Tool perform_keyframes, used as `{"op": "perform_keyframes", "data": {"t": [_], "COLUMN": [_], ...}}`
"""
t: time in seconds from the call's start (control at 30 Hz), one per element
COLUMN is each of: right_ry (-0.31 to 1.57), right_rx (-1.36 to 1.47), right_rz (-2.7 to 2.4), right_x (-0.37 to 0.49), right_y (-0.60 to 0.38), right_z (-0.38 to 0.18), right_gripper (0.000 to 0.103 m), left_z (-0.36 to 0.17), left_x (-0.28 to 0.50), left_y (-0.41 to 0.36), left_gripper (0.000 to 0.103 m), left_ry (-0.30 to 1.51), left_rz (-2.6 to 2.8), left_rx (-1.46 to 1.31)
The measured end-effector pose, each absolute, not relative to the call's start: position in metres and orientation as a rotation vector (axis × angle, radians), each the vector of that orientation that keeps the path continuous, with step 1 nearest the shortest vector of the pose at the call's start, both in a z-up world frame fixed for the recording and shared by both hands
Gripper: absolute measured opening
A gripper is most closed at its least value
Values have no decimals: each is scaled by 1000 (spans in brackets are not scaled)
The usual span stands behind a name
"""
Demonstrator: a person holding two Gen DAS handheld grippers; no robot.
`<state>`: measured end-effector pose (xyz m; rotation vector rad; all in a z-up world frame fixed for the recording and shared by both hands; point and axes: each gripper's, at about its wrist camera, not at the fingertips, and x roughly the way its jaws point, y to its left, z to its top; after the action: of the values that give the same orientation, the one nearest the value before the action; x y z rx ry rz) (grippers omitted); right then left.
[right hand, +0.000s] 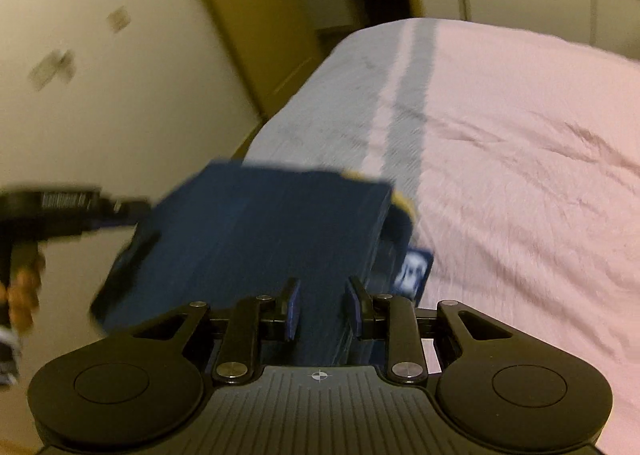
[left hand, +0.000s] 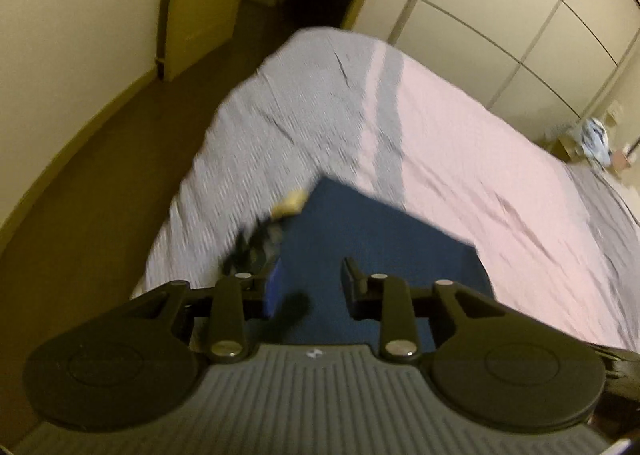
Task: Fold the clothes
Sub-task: 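Lower the folded jeans onto the navy fleece stack with both grippers, then open both grippers and withdraw them from the stack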
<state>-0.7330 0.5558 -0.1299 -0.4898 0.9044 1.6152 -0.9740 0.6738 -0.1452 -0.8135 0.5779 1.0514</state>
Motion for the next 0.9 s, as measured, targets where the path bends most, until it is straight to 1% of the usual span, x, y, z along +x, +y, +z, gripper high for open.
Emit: {"op": "perform_keyframes", "data": {"t": [0.1, 0.2, 0.27, 0.33, 0.4, 0.47, 0.57, 0.6, 0.67, 0.7, 0.73, 0.8, 0.83, 0.87, 0.9], "right_ry": [886, 898, 894, 877, 880, 914, 946, 949, 949, 947, 940, 920, 906, 891, 875], "right_rx": [-572, -652, -691, -675, -646, -633, -649, -655, -674, -681, -683, -685, -685, -680, -674], "right_rz": [1639, 1623, 1613, 1615, 1623, 1624, 1613, 1613, 1600, 1597, 1599, 1605, 1608, 1614, 1619], "right_x": [-753, -762, -767, -768, -766, -765, -768, -769, -772, -774, -775, -776, -777, -777, -778], "right_y": [538, 540, 542, 536, 528, 519, 506, 501, 494, 490, 486, 478, 475, 470, 466], "right_z": [-137, -150, -149, -136, -124, -115, -109, -106, -103, -99, -97, -93, -91, -88, -85], "right_gripper": [28, 28, 28, 28, 28, 28, 28, 29, 35, 40, 42, 43, 43, 44, 44], "left_z": [-155, -172, -162, -149, -134, -123, -108, -103, -96, -93, -90, -85, -83, -80, -77], "left_x": [-969, -965, -963, -962, -961, -960, -958, -957, -956, -956, -955, -952, -951, -949, -947], "left_y": [649, 637, 631, 624, 615, 605, 586, 580, 568, 560, 553, 540, 534, 527, 521], "left_gripper": [28, 28, 28, 29, 33, 35, 42, 43, 44, 48, 48, 48, 50, 55, 58], "left_ry": [647, 714, 727, 741, 766, 804, 849, 861, 862, 858, 856, 856, 862, 869, 871], "left_rz": [1054, 1103, 1133, 1158, 1182, 1214, 1256, 1266, 1267, 1268, 1273, 1286, 1300, 1322, 1338], "left_rx": [-828, -838, -845, -833, -804, -768, -710, -692, -676, -672, -662, -639, -624, -596, -564]}}
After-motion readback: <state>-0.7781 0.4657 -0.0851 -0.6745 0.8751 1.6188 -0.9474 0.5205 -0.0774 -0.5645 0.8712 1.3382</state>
